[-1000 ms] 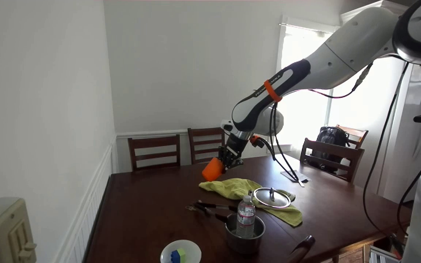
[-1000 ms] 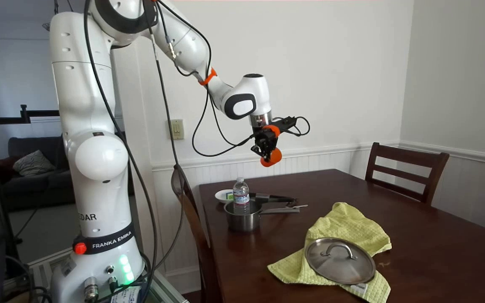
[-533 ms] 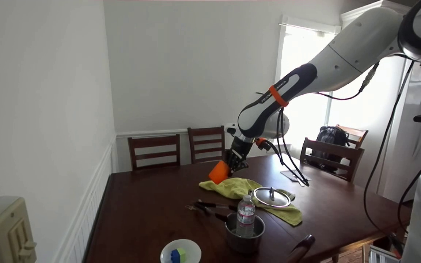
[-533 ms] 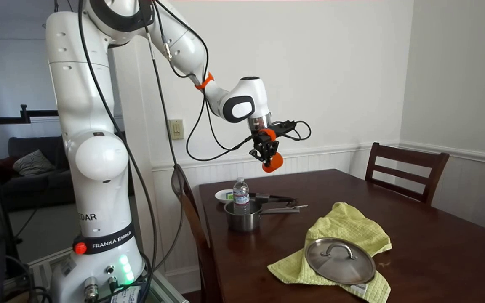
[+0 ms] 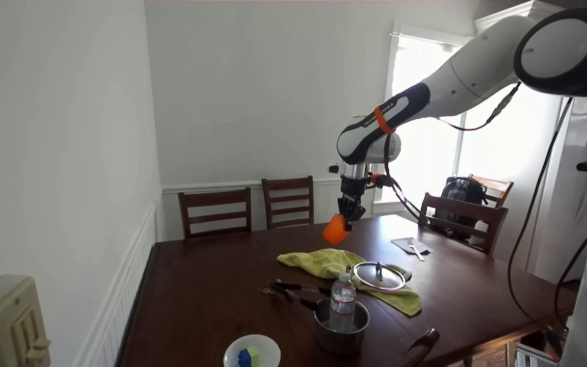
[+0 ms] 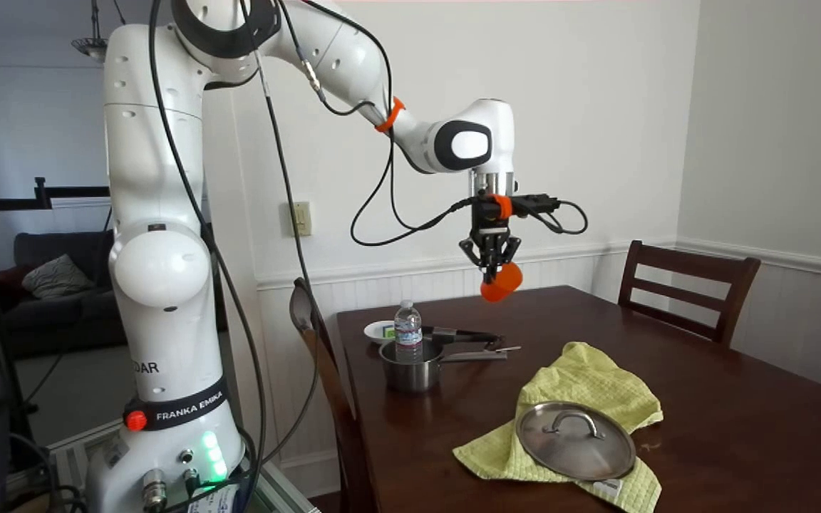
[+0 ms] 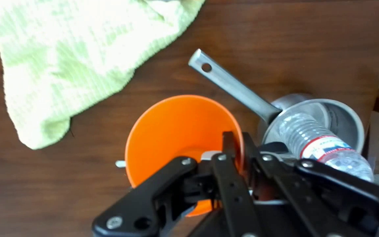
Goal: Pour the blocks out of the orange cup and into the white bowl then place the cup upright on the right side of the table
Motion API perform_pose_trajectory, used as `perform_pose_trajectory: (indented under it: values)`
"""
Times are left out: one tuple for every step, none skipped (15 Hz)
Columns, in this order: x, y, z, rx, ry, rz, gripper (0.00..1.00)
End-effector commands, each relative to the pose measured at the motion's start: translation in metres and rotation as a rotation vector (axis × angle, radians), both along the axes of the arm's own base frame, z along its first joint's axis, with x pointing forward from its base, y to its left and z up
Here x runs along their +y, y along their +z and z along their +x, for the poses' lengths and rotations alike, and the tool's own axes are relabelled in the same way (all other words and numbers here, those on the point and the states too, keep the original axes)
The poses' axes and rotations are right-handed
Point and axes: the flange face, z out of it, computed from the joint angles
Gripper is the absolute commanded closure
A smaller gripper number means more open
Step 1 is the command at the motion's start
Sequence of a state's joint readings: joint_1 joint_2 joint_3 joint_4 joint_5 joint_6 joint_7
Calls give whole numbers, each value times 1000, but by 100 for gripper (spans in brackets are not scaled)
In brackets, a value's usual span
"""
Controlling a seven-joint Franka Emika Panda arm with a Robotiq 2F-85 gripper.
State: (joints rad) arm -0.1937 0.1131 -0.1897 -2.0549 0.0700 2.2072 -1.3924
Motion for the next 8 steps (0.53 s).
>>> perform_pose_trajectory:
  values:
    - [-27,-15,42,78,-137,-85,98]
    - [-30,-28,55,81,-150,-100,98]
    - [-33,-37,65,68,-155,-119,98]
    - [-36,-52,76,67,-157,-130,98]
    - [-37,-63,88,60,-152,-143,98]
    - [-37,-76,97,66,-152,-152,98]
    - [-34,-86,107,95,-157,-175,98]
    - [-29,-92,118,120,-159,-205,98]
